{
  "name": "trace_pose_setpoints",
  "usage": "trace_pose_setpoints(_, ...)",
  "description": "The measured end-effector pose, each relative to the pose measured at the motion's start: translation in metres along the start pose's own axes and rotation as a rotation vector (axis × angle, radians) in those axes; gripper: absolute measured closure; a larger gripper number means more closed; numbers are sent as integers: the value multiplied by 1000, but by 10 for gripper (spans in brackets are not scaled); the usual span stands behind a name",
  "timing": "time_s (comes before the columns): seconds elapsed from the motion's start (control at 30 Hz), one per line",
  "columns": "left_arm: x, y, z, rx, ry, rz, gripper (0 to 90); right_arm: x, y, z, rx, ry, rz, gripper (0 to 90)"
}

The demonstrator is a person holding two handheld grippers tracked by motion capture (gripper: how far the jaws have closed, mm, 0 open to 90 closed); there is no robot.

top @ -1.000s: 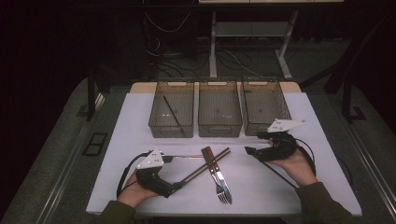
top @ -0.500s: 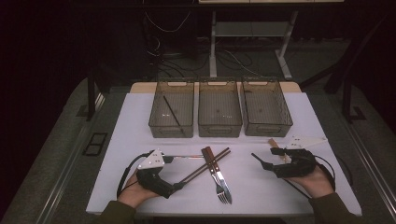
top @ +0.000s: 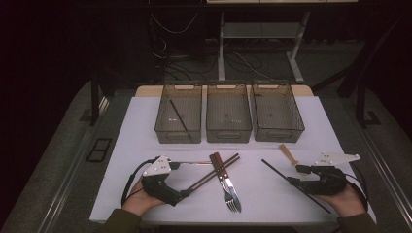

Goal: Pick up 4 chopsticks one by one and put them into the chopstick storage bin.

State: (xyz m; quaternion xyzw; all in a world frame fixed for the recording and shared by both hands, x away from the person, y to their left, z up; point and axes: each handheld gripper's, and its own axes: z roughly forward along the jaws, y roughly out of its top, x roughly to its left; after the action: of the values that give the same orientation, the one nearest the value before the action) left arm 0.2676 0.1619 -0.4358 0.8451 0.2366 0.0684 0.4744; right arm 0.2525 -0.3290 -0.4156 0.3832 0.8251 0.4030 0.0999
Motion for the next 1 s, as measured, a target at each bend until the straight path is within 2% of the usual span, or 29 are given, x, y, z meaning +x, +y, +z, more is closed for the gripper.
trace_pose_setpoints(0.23,0,0,0,0,2,-1,0,-6,-18,-6,31,3,17,571)
trace_pose_setpoints(0.3,0,0,0,0,2,-1,0,-5,-23,-6,40,-13,9,616)
trace_pose_setpoints(0.43,0,0,0,0,3,-1,0,-8,-29,-8,53,-15,9,673)
trace_pose_setpoints(0.7,0,0,0,4,4,1,0,-8,-33,0,93,1,1,745)
trace_pose_setpoints(0.73,0,0,0,4,4,0,0,-8,-33,1,98,-7,-16,750)
trace_pose_setpoints(0.8,0,0,1,3,4,1,0,-7,-34,1,107,-7,-13,764)
trace_pose_setpoints(1.0,-1,0,1,9,4,7,0,-6,-36,6,129,-25,-52,808)
